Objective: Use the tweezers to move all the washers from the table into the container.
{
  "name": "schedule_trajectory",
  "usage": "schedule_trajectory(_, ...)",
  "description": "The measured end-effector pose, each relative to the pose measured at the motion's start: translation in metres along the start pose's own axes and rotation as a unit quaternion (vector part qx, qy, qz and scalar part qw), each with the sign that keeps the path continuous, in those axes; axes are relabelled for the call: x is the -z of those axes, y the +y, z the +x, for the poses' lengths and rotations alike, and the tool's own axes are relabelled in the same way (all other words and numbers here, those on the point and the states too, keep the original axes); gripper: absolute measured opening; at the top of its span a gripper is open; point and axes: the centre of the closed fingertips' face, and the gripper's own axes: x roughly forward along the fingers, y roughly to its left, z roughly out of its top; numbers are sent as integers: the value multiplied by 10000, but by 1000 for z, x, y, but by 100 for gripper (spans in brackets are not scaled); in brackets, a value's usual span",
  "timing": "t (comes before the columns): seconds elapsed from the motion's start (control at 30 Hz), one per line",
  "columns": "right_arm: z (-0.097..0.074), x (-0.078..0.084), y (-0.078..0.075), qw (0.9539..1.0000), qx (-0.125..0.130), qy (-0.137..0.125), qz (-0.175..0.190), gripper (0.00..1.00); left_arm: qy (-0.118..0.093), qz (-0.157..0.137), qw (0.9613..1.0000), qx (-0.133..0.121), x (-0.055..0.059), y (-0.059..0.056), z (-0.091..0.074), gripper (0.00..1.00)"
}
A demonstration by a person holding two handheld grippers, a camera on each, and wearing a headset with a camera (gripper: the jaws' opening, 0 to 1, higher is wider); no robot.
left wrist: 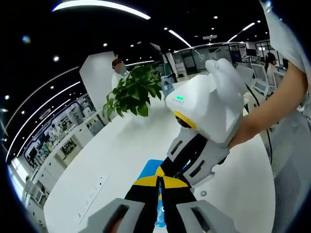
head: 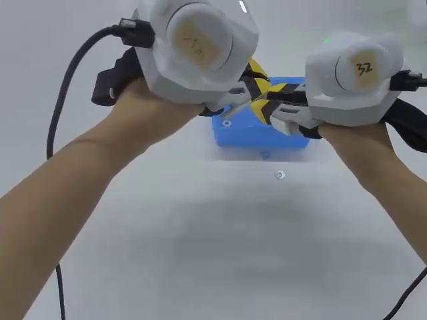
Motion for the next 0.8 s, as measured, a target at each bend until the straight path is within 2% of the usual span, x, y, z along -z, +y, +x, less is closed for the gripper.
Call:
schedule_trajectory(0.17,-15,-7,9,9999,56,-149,-18,7,-95,46,9999,-35,-12,-10,-13,0)
schedule_trajectory(0.27,-22,-8,15,9998,61,-194,18,7,-140,46,9999,26,-17,-16,-18,0)
schedule_trajectory(0.4,-29,-8,22,9997,42,-230,69,6,-248,-110,9996,83,-21,-25,-22,0)
schedule_trajectory(0.63,-32,6,29,9997,18,-90,220,7,-220,-212,9994,168,-16,-38,-20,0)
schedule_trajectory(0.8,-28,24,30,9991,6,93,425,7,-192,-381,9987,291,-6,-44,-12,0)
